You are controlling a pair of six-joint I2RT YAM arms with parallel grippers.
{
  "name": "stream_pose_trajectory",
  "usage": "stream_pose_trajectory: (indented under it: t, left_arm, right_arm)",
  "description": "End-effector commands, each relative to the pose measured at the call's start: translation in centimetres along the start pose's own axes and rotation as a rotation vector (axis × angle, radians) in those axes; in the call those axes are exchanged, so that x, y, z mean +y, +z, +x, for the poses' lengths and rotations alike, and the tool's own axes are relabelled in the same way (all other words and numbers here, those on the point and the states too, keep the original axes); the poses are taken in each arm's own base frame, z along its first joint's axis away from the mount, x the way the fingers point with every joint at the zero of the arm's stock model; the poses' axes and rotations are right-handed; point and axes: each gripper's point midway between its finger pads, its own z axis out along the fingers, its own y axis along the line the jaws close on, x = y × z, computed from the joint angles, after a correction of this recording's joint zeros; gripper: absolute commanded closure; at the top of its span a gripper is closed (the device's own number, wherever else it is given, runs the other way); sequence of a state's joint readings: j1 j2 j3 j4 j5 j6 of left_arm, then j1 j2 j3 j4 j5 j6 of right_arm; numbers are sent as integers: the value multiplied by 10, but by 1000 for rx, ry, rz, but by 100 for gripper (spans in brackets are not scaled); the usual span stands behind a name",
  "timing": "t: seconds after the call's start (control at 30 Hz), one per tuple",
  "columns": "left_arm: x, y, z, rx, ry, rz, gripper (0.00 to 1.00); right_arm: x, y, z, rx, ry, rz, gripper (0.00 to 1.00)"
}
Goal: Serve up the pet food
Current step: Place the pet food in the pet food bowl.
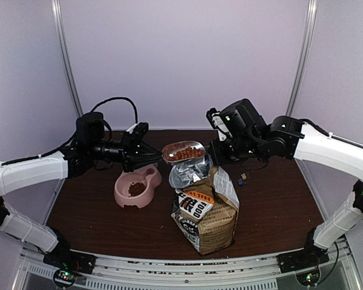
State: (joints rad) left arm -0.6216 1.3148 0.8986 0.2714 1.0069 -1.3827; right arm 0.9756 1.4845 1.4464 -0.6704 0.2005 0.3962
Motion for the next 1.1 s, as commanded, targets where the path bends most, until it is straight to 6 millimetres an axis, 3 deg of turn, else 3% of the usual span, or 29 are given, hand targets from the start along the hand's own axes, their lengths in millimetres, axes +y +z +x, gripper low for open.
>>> stream_pose_trajectory:
  t: [0.0,0.43,0.6,0.73,1.07]
  left_arm:
    - [-30,-7,-2,-9,60,92,100]
    - [-36,-41,-19,-129,66,95,100]
    - [-27,-61,-25,-209,43,88,100]
    - [-10,-82,-29,-288,13,57,100]
    - [66,-137,-28,-441,-42,-138,100]
  right_arm:
    - [-14,-9,-23,-90,33,50,100]
    - [-15,-7,-22,-87,34,53,100]
    - [-16,-8,-22,-88,33,55,100]
    - [-17,-8,-22,-88,34,58,100]
    - [-16,-7,-22,-86,32,55,100]
